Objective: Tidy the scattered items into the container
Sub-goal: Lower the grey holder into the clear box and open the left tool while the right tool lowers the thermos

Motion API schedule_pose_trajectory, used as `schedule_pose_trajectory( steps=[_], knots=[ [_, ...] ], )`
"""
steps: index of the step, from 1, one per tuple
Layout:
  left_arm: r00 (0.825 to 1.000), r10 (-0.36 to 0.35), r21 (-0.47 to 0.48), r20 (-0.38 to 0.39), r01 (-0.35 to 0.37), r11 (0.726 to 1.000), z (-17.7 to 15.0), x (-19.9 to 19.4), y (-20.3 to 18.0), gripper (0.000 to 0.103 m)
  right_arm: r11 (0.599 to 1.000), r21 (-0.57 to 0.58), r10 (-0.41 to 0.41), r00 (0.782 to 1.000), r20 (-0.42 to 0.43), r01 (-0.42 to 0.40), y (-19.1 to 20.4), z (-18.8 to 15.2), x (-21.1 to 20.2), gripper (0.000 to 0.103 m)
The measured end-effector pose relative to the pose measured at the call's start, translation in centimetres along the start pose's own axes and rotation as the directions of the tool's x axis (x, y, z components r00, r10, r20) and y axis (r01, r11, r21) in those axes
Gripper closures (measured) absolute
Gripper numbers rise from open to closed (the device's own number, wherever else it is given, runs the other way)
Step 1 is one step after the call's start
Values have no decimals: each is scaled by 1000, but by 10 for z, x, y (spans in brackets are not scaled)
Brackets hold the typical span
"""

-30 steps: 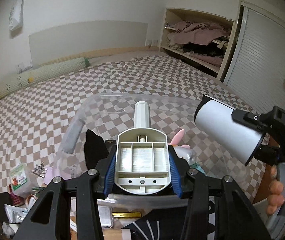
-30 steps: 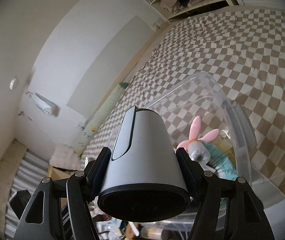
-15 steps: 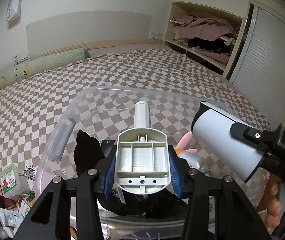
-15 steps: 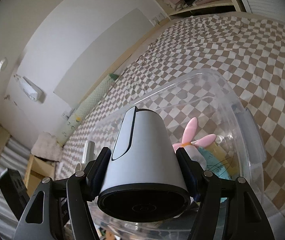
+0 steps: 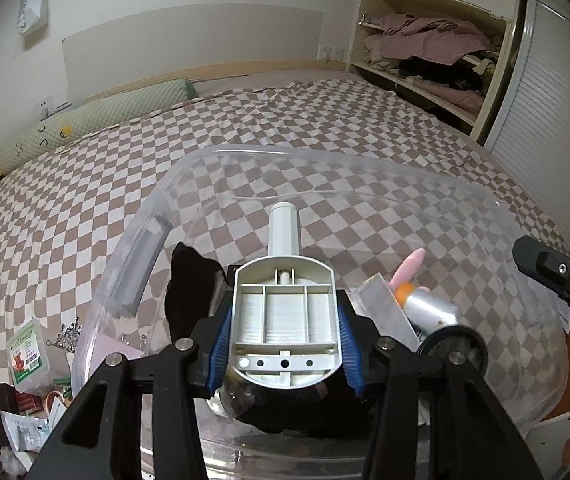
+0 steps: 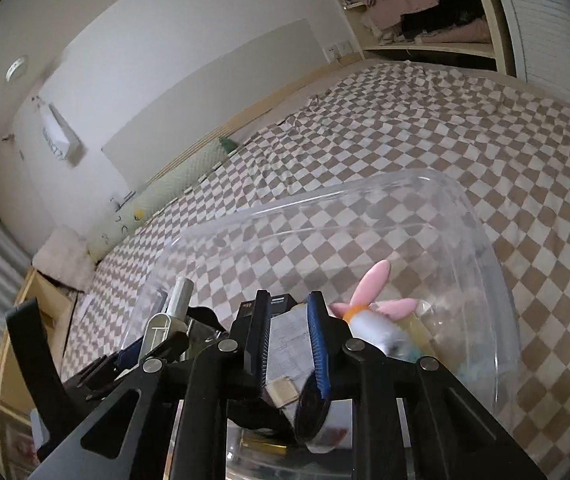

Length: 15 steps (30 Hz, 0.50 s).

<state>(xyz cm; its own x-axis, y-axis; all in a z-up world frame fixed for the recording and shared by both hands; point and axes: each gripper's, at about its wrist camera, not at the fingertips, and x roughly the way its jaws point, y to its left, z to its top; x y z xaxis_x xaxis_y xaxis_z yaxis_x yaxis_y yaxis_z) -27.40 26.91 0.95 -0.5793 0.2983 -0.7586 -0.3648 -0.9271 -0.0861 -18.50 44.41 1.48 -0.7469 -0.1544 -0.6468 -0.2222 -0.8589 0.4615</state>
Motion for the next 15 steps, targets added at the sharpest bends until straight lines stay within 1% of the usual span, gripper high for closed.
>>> schedule_pose_trajectory(
  steps=[2, 7, 10, 15],
  knots=[
    [1000, 2, 2, -6, -2, 1000, -2, 1, 0, 57, 1000, 3, 7, 1000, -18, -7, 7, 0, 7, 81],
    [1000, 7, 12, -20, -6, 1000, -3, 6, -2, 57, 999, -36, -33, 997, -67, 31, 10, -7, 16, 81],
    [1000, 13, 10, -23, -13, 1000, -2, 8, -3, 57, 998, -46, -36, 995, -89, 32, 13, -9, 20, 81],
    [1000, 4, 5, -15, -3, 1000, -1, 10, -5, 57, 996, -77, -43, 994, -105, 35, 20, -12, 24, 81]
  ],
)
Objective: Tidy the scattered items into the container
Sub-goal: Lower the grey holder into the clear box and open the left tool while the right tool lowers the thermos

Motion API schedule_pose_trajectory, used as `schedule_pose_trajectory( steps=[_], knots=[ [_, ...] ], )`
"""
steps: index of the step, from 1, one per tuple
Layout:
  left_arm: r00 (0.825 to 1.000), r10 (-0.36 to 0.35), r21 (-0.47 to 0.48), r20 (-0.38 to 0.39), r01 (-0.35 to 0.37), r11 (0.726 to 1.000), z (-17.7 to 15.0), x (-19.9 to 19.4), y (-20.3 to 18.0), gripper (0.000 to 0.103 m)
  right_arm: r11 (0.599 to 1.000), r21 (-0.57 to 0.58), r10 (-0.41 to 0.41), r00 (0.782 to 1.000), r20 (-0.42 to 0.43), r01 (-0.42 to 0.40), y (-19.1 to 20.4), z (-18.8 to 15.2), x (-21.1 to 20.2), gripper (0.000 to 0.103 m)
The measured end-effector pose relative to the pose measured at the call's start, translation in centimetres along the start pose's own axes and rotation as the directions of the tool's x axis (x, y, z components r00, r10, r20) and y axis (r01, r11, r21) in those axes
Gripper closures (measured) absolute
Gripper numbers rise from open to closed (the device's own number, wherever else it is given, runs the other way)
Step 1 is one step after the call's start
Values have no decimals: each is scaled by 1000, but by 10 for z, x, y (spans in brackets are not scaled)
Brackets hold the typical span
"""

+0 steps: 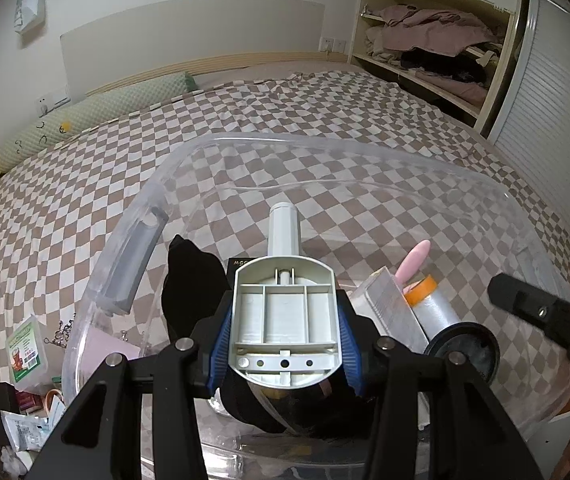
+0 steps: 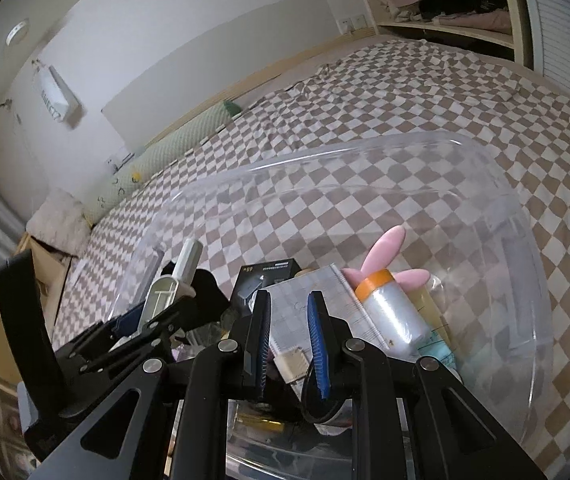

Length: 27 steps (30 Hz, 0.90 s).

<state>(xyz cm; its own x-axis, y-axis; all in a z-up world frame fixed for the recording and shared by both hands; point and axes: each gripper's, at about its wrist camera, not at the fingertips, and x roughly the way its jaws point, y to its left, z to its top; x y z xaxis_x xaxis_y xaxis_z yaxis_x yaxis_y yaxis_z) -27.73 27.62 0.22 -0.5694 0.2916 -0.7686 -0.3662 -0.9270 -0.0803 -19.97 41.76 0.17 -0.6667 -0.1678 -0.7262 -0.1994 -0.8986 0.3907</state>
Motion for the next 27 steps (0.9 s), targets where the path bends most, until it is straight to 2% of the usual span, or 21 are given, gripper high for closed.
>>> schedule_pose_trajectory(
  steps=[5, 7, 9, 16, 19, 24, 27],
  knots=[
    [1000, -8, -1, 0, 8, 1000, 0, 0, -2, 54, 1000, -13, -7, 1000, 1, 7, 1, -1, -2, 81],
    [1000, 2, -2, 9, -2, 1000, 0, -1, -2, 29, 1000, -13, -9, 1000, 0, 9, 0, -2, -2, 81],
    [1000, 6, -9, 31, -5, 1000, 1, -5, -1, 22, 1000, -9, -10, 1000, -2, 10, -1, -2, -2, 81],
    [999, 3, -9, 38, -3, 1000, 2, -11, 3, 21, 1000, -11, 4, 1000, -24, -4, 0, -3, -5, 81],
    [999, 6, -7, 34, -5, 1000, 1, -12, 5, 21, 999, -40, -3, 996, -87, -1, 4, -6, -5, 81],
    [1000, 11, -17, 28, -11, 1000, 0, -13, 11, 21, 992, -116, -60, 985, -163, 42, 11, -17, -9, 81],
    [1000, 12, -17, 25, -12, 1000, -1, -15, 11, 21, 994, -102, -63, 976, -211, 42, 11, -21, -5, 81]
  ],
)
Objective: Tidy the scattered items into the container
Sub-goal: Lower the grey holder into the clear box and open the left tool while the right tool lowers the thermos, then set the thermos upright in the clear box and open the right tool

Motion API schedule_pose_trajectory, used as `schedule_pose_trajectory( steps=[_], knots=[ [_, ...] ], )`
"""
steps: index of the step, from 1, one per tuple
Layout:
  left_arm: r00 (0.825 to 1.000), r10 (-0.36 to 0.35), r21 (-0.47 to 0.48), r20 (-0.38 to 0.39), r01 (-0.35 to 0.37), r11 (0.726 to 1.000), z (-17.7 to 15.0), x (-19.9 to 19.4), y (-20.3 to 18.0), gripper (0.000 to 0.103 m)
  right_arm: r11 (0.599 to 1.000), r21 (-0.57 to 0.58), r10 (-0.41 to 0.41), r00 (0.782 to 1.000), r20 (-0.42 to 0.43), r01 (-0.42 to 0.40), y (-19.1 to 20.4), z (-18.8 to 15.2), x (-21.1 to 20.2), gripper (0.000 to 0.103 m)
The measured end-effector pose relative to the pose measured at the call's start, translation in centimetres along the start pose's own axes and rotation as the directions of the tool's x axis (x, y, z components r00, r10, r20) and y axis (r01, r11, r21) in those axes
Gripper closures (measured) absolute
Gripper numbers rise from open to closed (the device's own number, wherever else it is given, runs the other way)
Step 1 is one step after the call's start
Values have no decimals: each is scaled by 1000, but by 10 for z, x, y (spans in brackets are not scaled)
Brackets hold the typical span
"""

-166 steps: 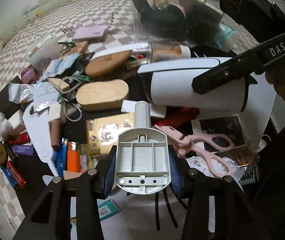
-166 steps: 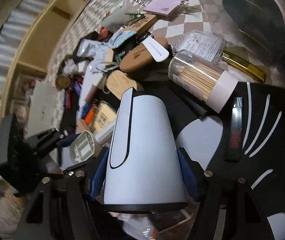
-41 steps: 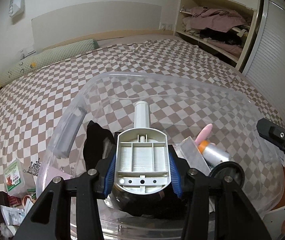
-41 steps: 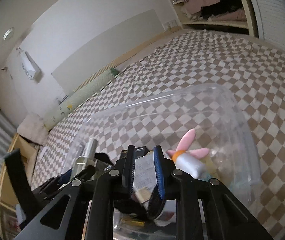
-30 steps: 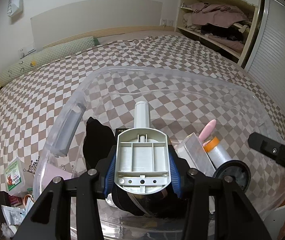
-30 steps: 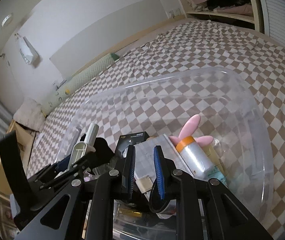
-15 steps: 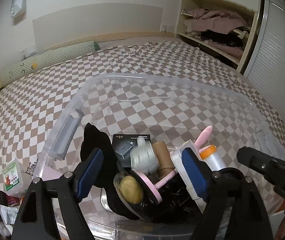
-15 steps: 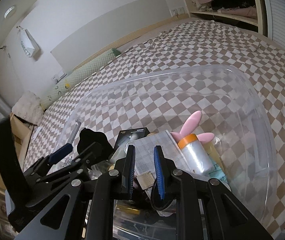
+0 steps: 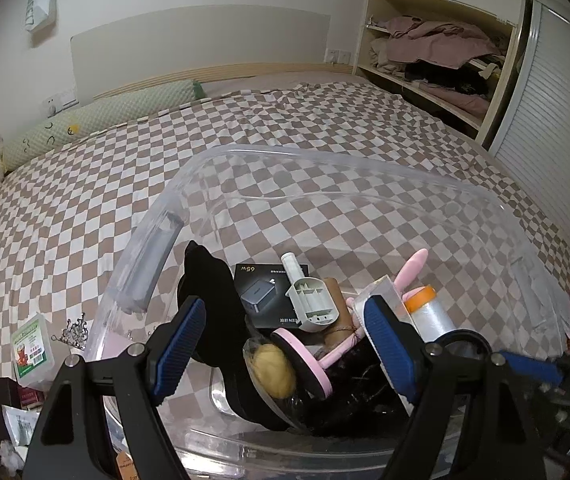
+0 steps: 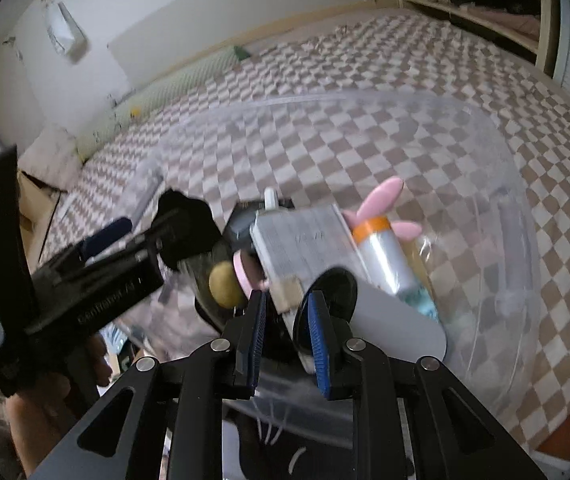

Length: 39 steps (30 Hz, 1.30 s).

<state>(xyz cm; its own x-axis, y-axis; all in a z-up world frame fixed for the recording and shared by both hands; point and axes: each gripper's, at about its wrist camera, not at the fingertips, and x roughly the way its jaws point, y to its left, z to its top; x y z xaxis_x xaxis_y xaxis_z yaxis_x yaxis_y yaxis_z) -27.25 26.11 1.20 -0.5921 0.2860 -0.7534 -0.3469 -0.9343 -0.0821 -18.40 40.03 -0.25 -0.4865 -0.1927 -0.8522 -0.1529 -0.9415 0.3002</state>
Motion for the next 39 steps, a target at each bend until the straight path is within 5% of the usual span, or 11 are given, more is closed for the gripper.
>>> schedule_pose_trajectory(
  steps=[6, 14, 17, 20, 24, 26, 29, 35, 36, 38, 39],
  knots=[
    [1000, 9, 20, 3, -9, 1000, -2, -4, 0, 21, 989, 146, 35, 993, -110, -19, -16, 0, 25, 75],
    [1000, 23, 27, -5, -23, 999, -4, 0, 3, 21, 975, 212, 60, 998, 7, -60, -31, 13, 28, 75],
    [1000, 29, 27, -6, -29, 999, -5, 0, 5, 21, 983, 169, -79, 994, 76, 66, -31, 22, 21, 74],
    [1000, 31, 22, -4, -31, 999, -5, 0, 8, 21, 959, 144, -263, 957, 121, 246, -34, 26, 19, 74],
    [999, 39, 23, 12, -40, 999, -5, -1, 8, 19, 957, 238, -194, 974, 114, 163, -57, 22, 20, 72],
    [999, 41, 11, 22, -41, 999, -5, -2, 9, 7, 957, 270, -149, 980, 132, 109, -58, 22, 15, 70],
    [999, 25, -11, 32, -24, 1000, -5, -4, 10, 4, 962, 259, -126, 980, 153, 84, -50, 22, 9, 57],
    [999, 20, 7, 27, -20, 1000, -7, -6, 7, 1, 973, 219, -110, 980, 164, 73, -31, 20, 8, 55],
    [999, 18, 11, 26, -19, 1000, -7, -6, 7, 0, 974, 212, -111, 980, 164, 75, -28, 20, 8, 52],
    [1000, 11, 18, 26, -12, 1000, -8, -7, 8, 0, 976, 196, -126, 978, 169, 93, -26, 18, 7, 17],
    [1000, 8, 20, 26, -8, 1000, -8, -8, 8, 0, 977, 188, -137, 975, 174, 104, -27, 17, 5, 12]
  ],
)
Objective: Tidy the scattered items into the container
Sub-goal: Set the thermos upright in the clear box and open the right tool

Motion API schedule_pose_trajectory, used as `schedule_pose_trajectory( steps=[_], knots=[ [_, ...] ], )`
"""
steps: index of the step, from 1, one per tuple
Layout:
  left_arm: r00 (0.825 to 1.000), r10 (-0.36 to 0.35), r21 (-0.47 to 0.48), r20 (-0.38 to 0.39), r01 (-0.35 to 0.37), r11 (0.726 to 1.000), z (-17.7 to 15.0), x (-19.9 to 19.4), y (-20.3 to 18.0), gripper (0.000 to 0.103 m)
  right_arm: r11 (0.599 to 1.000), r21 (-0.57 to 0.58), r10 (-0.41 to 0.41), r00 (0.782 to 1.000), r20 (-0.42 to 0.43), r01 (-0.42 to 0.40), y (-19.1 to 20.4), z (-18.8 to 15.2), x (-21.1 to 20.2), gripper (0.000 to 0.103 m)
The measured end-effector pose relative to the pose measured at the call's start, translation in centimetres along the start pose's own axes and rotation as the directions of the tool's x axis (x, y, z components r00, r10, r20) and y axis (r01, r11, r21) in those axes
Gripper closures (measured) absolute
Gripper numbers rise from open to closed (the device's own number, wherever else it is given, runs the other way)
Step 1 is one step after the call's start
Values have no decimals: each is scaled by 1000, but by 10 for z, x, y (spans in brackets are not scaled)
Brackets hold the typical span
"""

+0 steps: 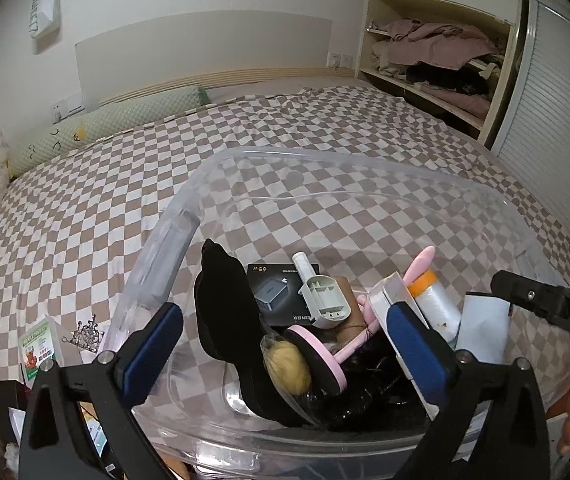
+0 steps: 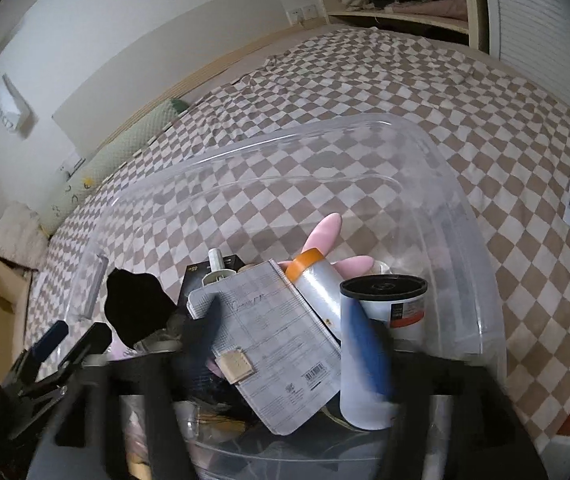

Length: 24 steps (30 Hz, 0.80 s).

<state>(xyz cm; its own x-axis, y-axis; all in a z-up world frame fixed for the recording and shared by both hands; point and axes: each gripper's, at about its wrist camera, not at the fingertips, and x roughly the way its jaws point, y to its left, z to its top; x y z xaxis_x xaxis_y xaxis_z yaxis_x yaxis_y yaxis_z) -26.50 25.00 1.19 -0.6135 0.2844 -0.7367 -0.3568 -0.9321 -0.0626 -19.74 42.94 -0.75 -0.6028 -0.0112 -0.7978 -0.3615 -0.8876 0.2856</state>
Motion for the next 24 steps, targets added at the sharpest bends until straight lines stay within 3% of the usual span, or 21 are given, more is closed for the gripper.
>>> schedule_pose_trajectory(
  steps=[3, 5, 12, 24],
  knots=[
    [1000, -10, 4, 3, 10, 1000, 0, -3, 1, 0, 999, -37, -31, 999, 18, 32, 2, -2, -2, 9],
    [1000, -9, 8, 7, 9, 1000, -1, -5, 1, 0, 999, -45, -27, 999, 18, 28, 1, -3, 0, 0],
    [1000, -1, 27, 15, 1, 1000, -2, -14, 2, 0, 997, -60, -39, 999, -1, 39, -2, -4, 1, 0],
    [999, 22, 6, 39, -23, 1000, -4, -40, 15, 0, 982, -163, -79, 994, 70, 90, 12, -11, -17, 0]
  ],
)
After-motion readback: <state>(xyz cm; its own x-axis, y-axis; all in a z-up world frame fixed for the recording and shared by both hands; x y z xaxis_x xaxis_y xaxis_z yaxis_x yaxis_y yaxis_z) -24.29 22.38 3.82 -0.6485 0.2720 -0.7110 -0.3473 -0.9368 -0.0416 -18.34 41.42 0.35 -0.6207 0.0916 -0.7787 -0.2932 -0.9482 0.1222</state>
